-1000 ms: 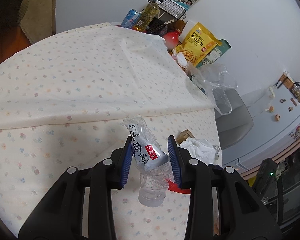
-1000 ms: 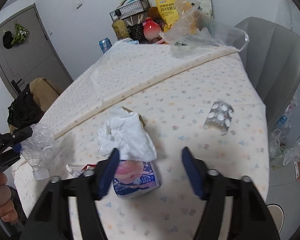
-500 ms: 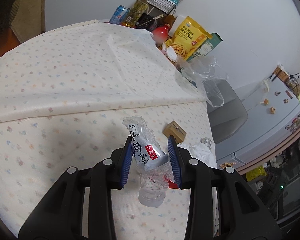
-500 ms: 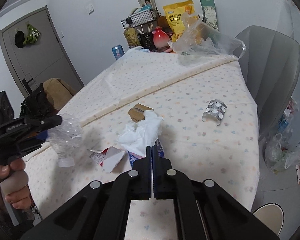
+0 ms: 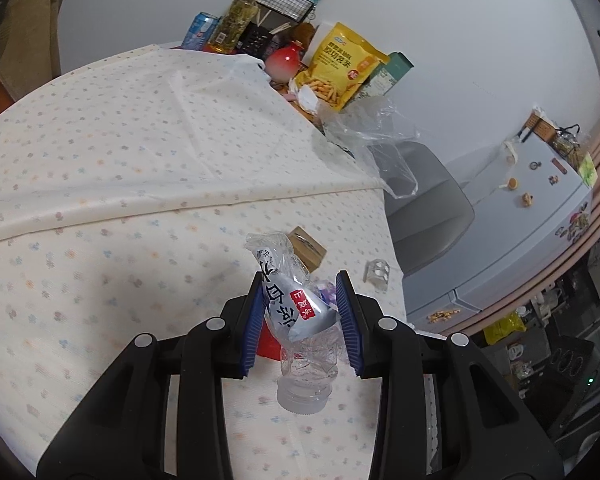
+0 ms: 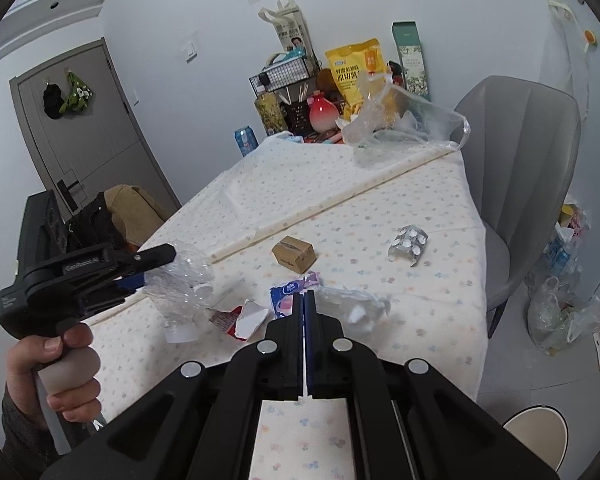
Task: Collect trash
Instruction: 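Carry the bottle and tissue over the beige trash bin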
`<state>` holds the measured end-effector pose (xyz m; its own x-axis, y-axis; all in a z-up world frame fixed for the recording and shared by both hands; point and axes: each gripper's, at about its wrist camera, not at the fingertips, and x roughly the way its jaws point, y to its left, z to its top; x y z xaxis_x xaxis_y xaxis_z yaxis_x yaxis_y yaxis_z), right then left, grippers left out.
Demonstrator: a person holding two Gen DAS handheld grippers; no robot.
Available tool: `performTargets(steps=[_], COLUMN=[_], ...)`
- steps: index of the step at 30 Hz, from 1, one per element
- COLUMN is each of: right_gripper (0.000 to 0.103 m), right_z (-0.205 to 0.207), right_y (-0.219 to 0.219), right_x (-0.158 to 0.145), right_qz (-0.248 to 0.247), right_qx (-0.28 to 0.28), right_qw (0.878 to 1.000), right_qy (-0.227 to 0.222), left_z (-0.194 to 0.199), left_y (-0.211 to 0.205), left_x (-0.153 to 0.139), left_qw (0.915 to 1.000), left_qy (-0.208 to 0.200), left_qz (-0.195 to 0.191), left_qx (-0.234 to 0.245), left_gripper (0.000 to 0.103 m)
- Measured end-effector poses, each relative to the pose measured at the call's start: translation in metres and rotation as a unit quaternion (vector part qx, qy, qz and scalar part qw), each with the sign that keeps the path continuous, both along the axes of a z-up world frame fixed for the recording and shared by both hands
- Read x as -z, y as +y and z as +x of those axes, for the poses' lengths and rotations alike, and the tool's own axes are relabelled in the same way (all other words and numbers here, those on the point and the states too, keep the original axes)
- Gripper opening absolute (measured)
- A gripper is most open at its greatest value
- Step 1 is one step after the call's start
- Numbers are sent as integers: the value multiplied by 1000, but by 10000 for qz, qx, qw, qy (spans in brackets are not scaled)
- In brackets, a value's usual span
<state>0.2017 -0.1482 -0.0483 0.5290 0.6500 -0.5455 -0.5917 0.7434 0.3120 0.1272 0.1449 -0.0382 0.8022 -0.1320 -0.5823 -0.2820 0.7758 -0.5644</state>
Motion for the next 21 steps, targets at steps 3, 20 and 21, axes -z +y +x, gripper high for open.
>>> performTargets(steps=[3, 20, 21], right_gripper=[1, 1, 1], right_z=[-9, -24, -25], right_y=[-15, -74, -79], right_x=[-9, -19, -19], right_qz=[72, 230, 255], right_qx=[101, 518, 564], right_qw=[9999, 9983, 9980], right_qy=[-94, -147, -156], left_z=[3, 22, 23], left_y=[-13, -91, -95], left_x=[-2, -6, -6], left_qw=[9999, 9956, 9952], left_qy=[-33, -23, -22], left_qz=[9, 124, 138], left_qx=[151, 923, 964], left_gripper=[35, 35, 35])
